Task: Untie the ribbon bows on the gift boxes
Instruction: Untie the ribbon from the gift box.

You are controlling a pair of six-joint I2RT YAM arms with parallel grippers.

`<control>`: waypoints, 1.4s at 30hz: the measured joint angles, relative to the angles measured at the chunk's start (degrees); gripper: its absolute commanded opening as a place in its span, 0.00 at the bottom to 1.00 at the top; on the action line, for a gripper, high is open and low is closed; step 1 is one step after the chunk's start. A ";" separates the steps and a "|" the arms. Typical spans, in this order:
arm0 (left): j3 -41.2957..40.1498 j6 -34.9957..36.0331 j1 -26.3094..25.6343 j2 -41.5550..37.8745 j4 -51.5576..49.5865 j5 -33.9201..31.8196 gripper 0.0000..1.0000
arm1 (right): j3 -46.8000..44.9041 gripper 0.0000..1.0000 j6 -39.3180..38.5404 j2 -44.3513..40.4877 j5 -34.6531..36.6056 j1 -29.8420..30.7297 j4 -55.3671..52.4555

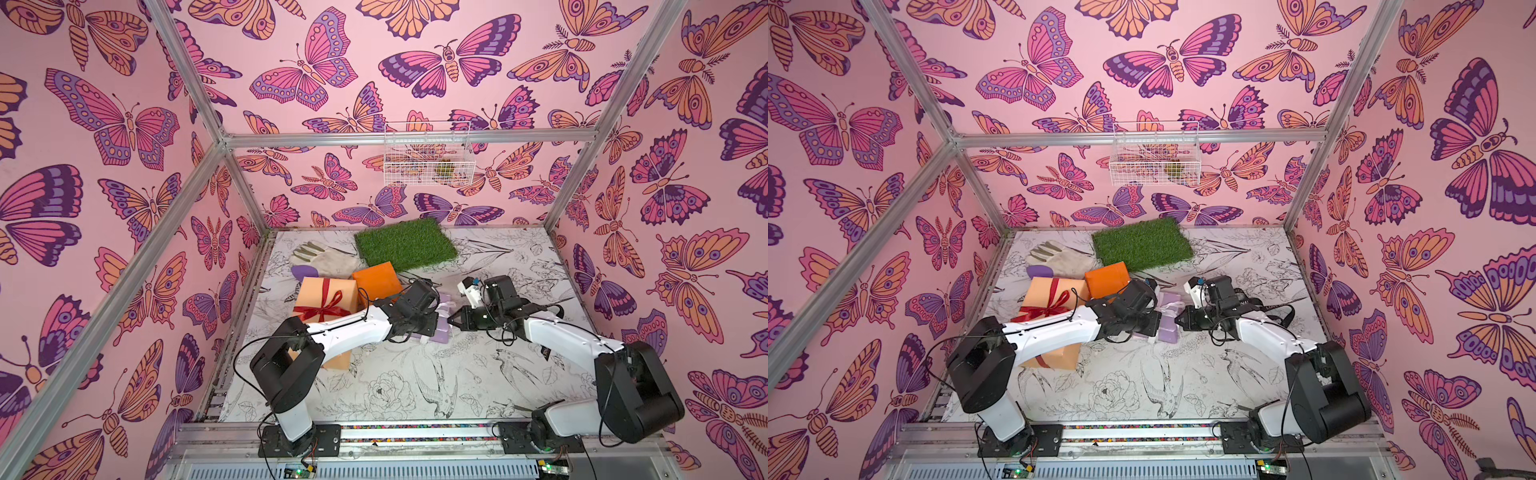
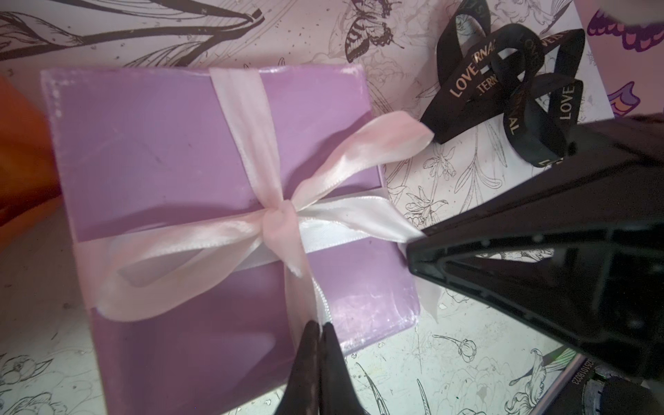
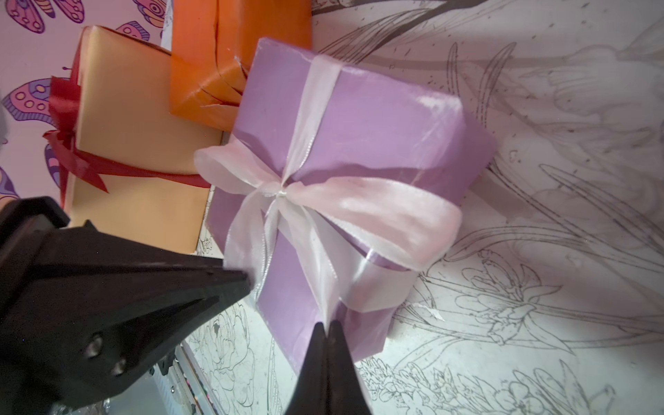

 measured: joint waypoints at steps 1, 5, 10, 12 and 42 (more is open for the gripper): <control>-0.13 -0.15 0.02 -0.20 -0.09 -0.17 0.00 | 0.00 0.00 0.13 0.00 1.07 -0.02 -0.61; -4.20 -1.49 1.25 -4.70 -0.17 -0.35 0.00 | -0.46 0.00 1.97 -0.70 5.25 -2.01 -2.40; -10.23 -3.63 6.21 -11.63 -0.66 -0.39 0.00 | -2.56 0.00 4.44 -3.52 9.18 -7.65 -3.23; -12.55 -4.13 8.46 -13.90 -0.79 -0.37 0.00 | -3.28 0.00 5.22 -4.07 10.36 -9.79 -3.80; -11.28 -4.70 4.63 -21.99 -5.68 2.10 0.89 | 12.72 0.83 1.25 -2.29 7.34 -6.93 -9.16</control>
